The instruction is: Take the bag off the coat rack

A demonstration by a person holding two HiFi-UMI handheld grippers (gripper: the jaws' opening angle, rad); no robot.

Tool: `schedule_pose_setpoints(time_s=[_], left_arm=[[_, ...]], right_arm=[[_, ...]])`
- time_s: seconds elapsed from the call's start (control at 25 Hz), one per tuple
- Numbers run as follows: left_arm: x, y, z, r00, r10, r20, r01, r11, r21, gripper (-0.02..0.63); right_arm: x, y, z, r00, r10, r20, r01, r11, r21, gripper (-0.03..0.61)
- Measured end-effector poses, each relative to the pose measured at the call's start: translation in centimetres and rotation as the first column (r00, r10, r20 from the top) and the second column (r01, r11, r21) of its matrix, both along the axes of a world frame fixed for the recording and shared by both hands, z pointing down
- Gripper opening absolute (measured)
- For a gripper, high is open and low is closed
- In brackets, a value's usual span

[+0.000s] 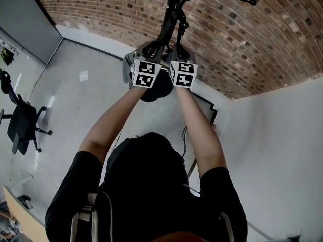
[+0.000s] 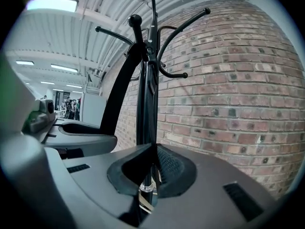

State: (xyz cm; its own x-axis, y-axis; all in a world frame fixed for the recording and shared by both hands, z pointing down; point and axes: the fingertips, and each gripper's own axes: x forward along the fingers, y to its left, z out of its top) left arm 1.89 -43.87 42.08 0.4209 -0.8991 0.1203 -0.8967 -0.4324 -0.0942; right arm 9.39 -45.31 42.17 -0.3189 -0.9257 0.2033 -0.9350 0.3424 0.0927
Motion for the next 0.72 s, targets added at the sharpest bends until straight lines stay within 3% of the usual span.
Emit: schedule_pose_setpoints(time_s=[0.12, 0.52, 0.72], left_arm=[[-0.5, 0.3, -0.1, 0.999, -0.027, -0.025, 0.027, 1.000, 0.011, 0.027], [-1.3, 1.0, -0.6, 0.995, -0.066, -0.069, 0.067, 0.998, 0.006, 0.023], [-0.2, 2.2, -2.3, 0.990, -0.036, -0.138, 0.038, 0.999, 0.013, 0.023]], right_arm=[[0.2, 0.1, 0.0, 1.000, 0.004, -0.011, -0.004, 1.000, 0.000, 0.023], [2.3, 0.5, -1.4, 0.998, 0.062, 0.031, -0.062, 0.998, 0.022, 0.021], [3.3, 1.4, -4.0, 0.989, 0.110, 0.099, -0.121, 0.986, 0.113, 0.021]])
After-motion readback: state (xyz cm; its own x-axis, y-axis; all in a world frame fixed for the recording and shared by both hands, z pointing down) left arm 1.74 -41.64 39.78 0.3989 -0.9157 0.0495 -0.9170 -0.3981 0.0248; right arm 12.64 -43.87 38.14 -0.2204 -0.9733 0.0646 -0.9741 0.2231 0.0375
